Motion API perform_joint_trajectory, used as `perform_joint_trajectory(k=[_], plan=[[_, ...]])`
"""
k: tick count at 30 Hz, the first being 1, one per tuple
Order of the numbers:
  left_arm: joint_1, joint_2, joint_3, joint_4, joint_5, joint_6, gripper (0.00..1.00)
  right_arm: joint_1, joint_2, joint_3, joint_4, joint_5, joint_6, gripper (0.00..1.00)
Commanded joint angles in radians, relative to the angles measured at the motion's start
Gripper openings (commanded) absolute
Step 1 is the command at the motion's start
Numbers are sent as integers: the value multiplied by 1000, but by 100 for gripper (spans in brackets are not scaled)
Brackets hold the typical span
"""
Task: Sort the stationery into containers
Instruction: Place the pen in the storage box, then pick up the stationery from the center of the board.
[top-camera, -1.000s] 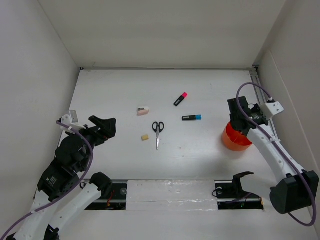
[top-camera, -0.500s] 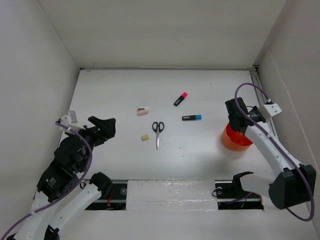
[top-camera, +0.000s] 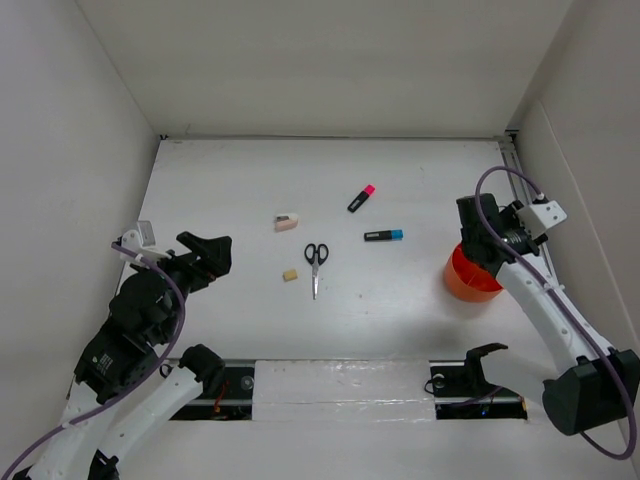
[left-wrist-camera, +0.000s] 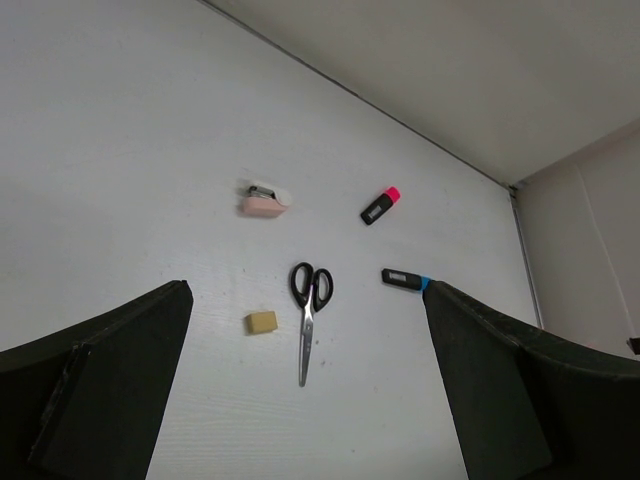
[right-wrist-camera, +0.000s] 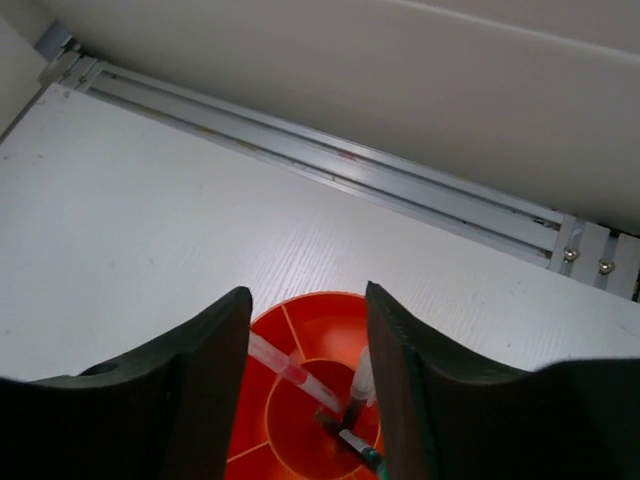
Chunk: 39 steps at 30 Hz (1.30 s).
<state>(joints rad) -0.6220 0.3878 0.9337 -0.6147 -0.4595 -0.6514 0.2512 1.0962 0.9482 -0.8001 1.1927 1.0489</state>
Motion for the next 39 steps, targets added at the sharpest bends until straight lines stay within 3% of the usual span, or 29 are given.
perform_joint_trajectory(k=[1, 2, 5, 6, 16, 21, 30, 39], plan=[[-4, 28, 7, 29, -15, 7, 100, 46, -71, -5, 111, -37, -125, 58], [-4, 40, 7, 29, -27, -2, 100, 60, -90, -14, 168, -83, -166, 62], [-4, 133, 16, 3, -36, -22, 100, 112, -166, -5, 245, -166, -272, 95], [-4, 166, 33, -6, -36, -22, 100, 126, -182, -5, 283, -212, -291, 99], [5, 614, 116, 49, 62, -165, 100, 390, -159, 165, 280, -432, -526, 99], [14, 710, 88, 110, 113, -215, 100, 493, -234, 163, 309, -708, -564, 97], [15, 960, -22, 239, 202, -295, 100, 537, -401, 66, 309, -904, -584, 87], [-7, 1138, 25, 221, 190, -358, 96, 537, -508, 46, 265, -981, -602, 82]])
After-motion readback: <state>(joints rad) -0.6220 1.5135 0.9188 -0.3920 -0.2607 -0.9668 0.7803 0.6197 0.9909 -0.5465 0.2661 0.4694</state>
